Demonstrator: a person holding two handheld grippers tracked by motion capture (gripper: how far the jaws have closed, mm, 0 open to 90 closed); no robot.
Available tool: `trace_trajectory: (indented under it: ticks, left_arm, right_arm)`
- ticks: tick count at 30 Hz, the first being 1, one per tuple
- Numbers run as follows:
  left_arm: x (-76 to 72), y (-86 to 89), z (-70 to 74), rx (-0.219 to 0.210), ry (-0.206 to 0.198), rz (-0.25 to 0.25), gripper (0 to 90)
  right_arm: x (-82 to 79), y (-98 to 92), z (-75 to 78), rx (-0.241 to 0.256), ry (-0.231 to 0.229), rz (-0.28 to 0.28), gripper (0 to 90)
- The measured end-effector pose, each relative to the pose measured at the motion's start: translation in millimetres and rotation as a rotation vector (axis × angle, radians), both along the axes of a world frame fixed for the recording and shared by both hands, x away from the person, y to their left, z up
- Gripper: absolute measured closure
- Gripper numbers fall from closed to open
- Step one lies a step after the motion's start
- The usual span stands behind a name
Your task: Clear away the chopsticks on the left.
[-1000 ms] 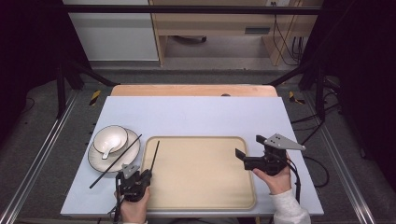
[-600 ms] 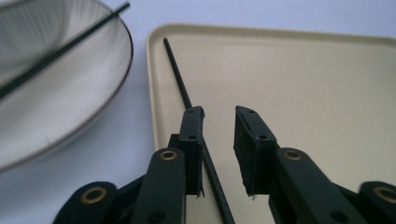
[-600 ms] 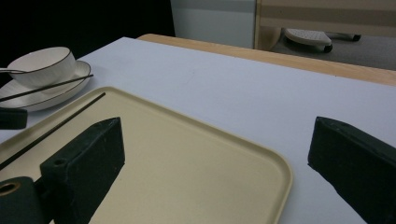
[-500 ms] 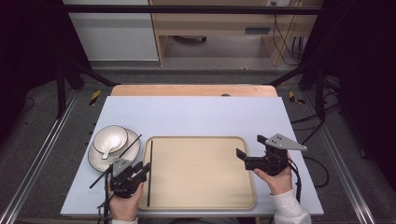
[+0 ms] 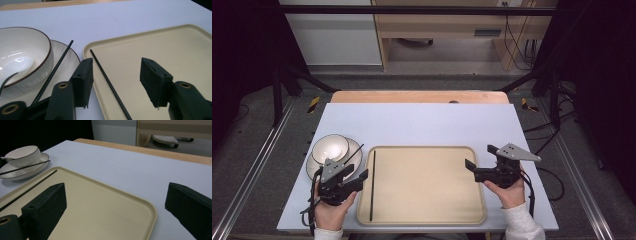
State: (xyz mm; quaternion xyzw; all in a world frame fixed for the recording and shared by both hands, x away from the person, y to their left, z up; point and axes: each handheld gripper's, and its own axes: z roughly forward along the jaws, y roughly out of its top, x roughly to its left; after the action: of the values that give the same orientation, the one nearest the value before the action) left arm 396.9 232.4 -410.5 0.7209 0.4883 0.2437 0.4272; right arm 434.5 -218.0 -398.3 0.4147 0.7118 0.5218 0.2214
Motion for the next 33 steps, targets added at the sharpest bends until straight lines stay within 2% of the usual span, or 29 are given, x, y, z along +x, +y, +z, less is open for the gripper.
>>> trace_trajectory:
  ticks: [2,3,6,9,12,14,19,24,25,28,30,33]
  left_arm:
    - [-0.4,1.4,-0.8,0.008,0.007,-0.037,41.0]
    - [-0.6,2.5,-1.5,0.008,0.007,-0.055,37.6]
    - [-2.1,6.7,-3.9,0.023,-0.002,-0.078,35.0]
    - [-4.2,12.1,-5.1,0.058,-0.013,-0.097,33.7]
    - [-7.0,18.8,-6.4,0.06,-0.024,-0.116,32.8]
    - [-8.3,22.7,-8.3,0.08,-0.026,-0.12,32.0]
    - [-11.1,34.6,-18.7,0.11,-0.004,-0.104,32.0]
    - [-12.9,47.7,-23.2,0.108,0.013,-0.079,34.9]
    - [-12.8,52.5,-24.1,0.114,0.021,-0.058,35.6]
    - [-12.4,56.8,-25.8,0.11,0.025,-0.036,36.8]
    - [-11.4,65.3,-27.2,0.129,0.037,-0.015,39.3]
    - [-9.5,68.7,-29.0,0.124,0.04,0.009,40.6]
  right_arm:
    - [0.0,-0.2,-0.1,-0.002,-0.001,-0.001,3.9]
    - [0.2,-0.2,-0.2,-0.003,0.0,0.0,3.9]
    - [0.4,-0.4,-0.8,-0.007,0.001,0.001,3.9]
    - [0.6,-0.5,-1.0,-0.005,0.002,0.002,3.9]
    - [0.7,-0.9,-1.1,-0.006,0.002,-0.002,3.9]
    - [0.4,-0.9,-0.8,-0.006,0.0,-0.001,3.9]
    - [-0.2,-1.8,0.2,-0.003,-0.002,-0.001,3.9]
    - [0.0,-4.0,-0.1,-0.002,-0.002,-0.006,4.0]
    - [0.1,-4.1,-0.1,-0.005,-0.005,-0.005,4.0]
    - [-0.2,-3.4,0.0,-0.004,-0.005,-0.005,4.0]
    - [-0.4,-2.7,0.4,-0.005,-0.003,-0.004,4.0]
    - [-0.3,-2.4,0.1,-0.006,-0.002,-0.003,4.0]
